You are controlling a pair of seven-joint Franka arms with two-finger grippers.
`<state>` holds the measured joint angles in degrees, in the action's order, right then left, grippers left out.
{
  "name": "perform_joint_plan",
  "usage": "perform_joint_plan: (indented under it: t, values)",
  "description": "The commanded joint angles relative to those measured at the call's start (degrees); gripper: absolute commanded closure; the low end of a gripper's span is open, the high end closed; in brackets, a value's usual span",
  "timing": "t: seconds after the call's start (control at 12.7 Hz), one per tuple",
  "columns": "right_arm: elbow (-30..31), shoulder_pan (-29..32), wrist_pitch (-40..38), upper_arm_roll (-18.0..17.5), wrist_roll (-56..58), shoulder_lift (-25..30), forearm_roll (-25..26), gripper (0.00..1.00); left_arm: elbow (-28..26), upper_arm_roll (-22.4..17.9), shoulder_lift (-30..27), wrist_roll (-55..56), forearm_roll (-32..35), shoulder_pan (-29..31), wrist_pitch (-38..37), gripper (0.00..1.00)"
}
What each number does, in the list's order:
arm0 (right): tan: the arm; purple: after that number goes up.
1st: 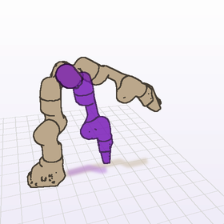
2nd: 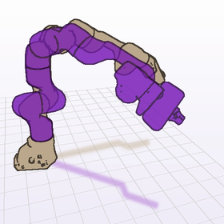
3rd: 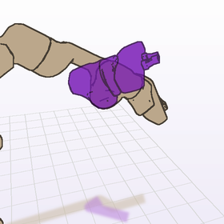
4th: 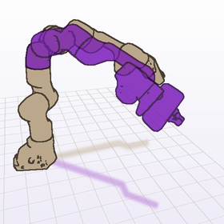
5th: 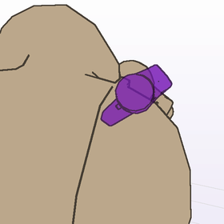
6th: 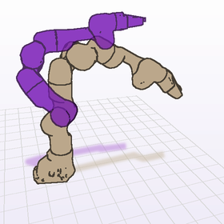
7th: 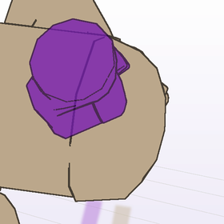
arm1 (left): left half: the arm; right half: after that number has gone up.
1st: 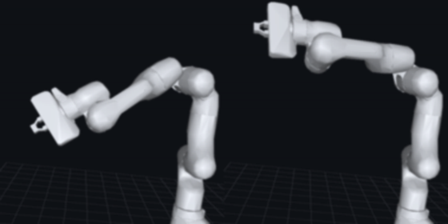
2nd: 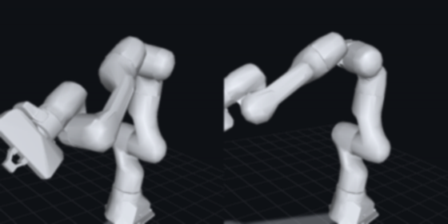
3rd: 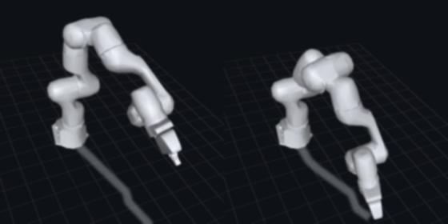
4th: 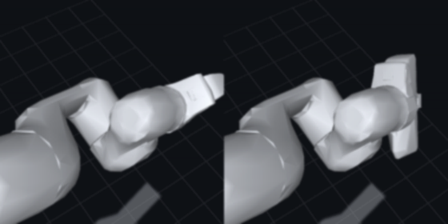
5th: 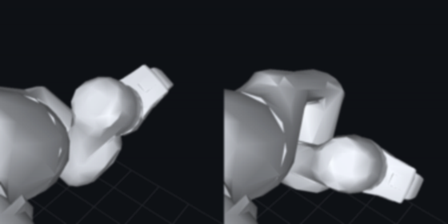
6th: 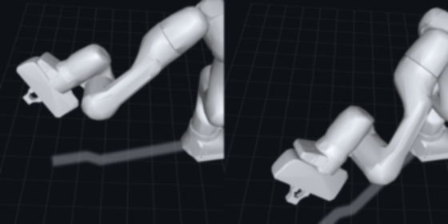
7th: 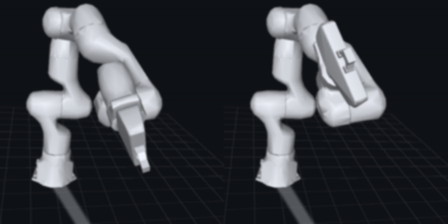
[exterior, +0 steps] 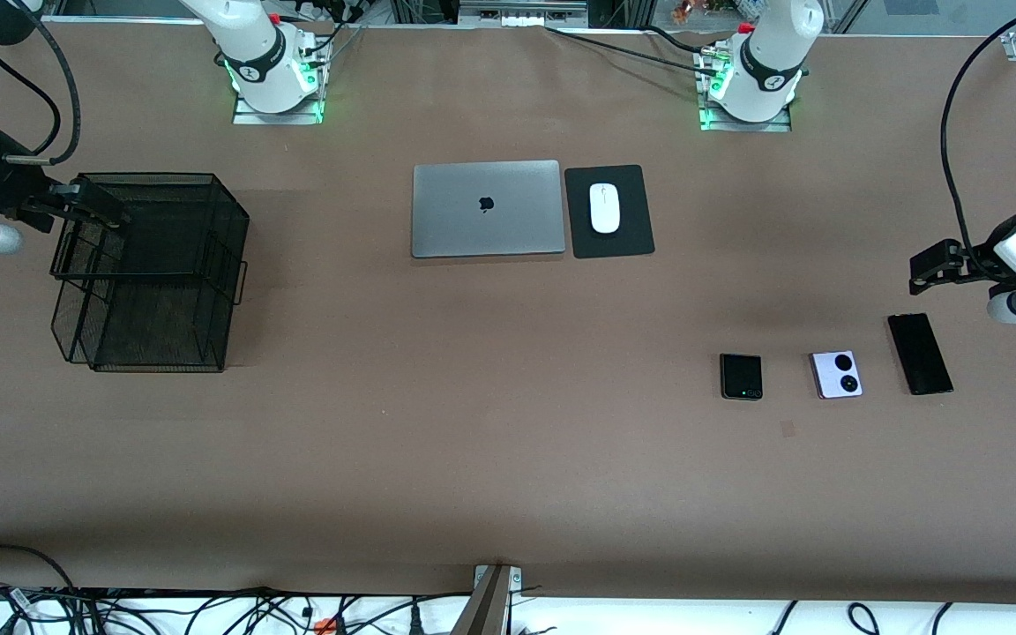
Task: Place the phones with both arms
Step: 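Reach the left gripper toward the small black flip phone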
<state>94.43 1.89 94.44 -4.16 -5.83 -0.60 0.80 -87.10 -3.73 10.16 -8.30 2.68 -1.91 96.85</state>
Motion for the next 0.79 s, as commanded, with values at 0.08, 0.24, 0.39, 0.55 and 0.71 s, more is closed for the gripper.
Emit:
perform_joint_plan:
  t: [0.08,0.24,0.39,0.55,0.71]
  values:
    - [0.23,0.05,0.04,0.46,-0.32,0.86,0.34,0.0,0.88,0.21,-0.05,-1.01,0.4,0.15,-0.79,0.0]
    - [0.14,0.05,0.31,0.64,-0.15,0.6,-0.18,0.0,0.97,0.21,0.04,-0.75,0.31,0.15,-0.53,0.0]
    - [0.14,0.05,-0.22,1.25,0.21,0.69,-3.08,0.0,0.53,0.21,1.43,-0.58,0.14,0.06,-0.44,0.0]
    - [0.14,0.05,-0.4,1.34,0.12,0.86,-3.09,0.0,0.88,0.3,5.03,-0.05,-5.1,-0.29,0.96,0.0]
    - [0.14,0.05,-0.49,1.26,-0.15,0.95,-3.09,0.0,0.0,0.3,10.21,0.39,-12.07,-0.55,3.77,0.0]
